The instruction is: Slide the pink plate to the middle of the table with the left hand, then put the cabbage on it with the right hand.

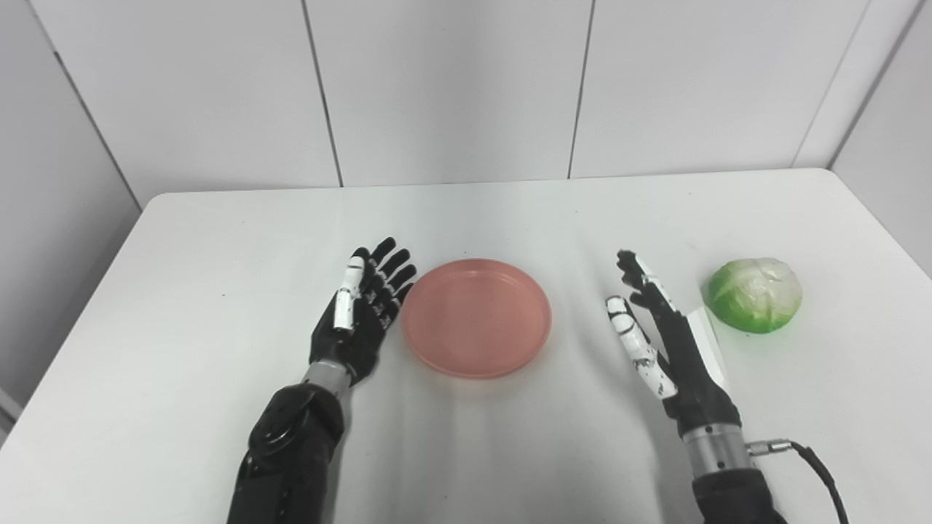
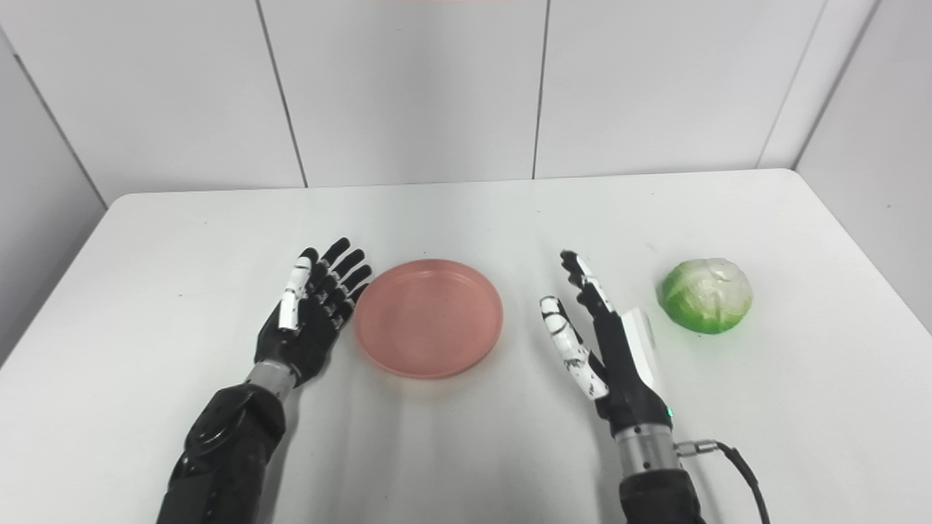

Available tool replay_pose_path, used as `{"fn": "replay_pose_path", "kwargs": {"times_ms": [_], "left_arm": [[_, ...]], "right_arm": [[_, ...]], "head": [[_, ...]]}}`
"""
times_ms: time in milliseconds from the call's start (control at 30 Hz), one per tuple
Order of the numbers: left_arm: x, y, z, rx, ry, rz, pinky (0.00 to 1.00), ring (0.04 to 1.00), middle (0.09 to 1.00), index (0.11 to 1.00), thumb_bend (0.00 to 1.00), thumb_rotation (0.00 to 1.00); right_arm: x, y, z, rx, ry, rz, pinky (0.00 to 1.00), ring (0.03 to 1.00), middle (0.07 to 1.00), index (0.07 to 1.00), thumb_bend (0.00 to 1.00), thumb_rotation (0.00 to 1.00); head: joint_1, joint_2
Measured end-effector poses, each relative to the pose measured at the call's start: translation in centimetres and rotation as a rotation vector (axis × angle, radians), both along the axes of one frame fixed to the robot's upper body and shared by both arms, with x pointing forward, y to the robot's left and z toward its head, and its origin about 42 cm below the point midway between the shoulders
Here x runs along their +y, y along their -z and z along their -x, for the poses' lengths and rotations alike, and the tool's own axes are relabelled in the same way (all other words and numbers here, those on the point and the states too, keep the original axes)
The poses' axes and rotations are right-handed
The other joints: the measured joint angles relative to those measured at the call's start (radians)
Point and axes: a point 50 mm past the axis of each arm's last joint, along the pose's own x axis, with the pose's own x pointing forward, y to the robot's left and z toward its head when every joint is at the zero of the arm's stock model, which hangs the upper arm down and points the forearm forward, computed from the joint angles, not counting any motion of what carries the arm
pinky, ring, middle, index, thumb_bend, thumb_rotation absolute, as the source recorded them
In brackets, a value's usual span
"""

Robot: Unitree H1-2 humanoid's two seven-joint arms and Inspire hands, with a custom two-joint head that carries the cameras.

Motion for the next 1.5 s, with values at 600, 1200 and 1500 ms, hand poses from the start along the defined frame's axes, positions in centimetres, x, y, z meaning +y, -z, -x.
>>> {"fn": "replay_pose_path", "kwargs": {"times_ms": [600, 1200, 1500], "left_arm": [[4.3, 2.8, -3.2, -0.107, 0.030, -0.015, 0.81, 0.828, 0.828, 0.813, 0.51, 0.87], [6.4, 3.3, -5.4, -0.102, 0.031, 0.001, 0.82, 0.818, 0.810, 0.796, 0.53, 0.82], [6.7, 3.4, -6.0, -0.104, 0.032, -0.001, 0.80, 0.805, 0.806, 0.797, 0.55, 0.80]], "right_arm": [[-4.7, -5.7, -2.6, -0.176, 0.172, 0.267, 0.79, 0.855, 0.884, 0.908, 0.84, 0.79], [-11.5, -7.6, -2.7, -0.175, 0.393, 0.330, 0.83, 0.926, 0.970, 0.999, 1.00, 0.58], [-13.6, -4.8, -3.5, -0.002, 0.423, 0.318, 0.77, 0.906, 1.000, 1.000, 1.00, 0.59]], "head": [[-0.244, -0.075], [-0.310, -0.078], [-0.307, -0.069]]}}
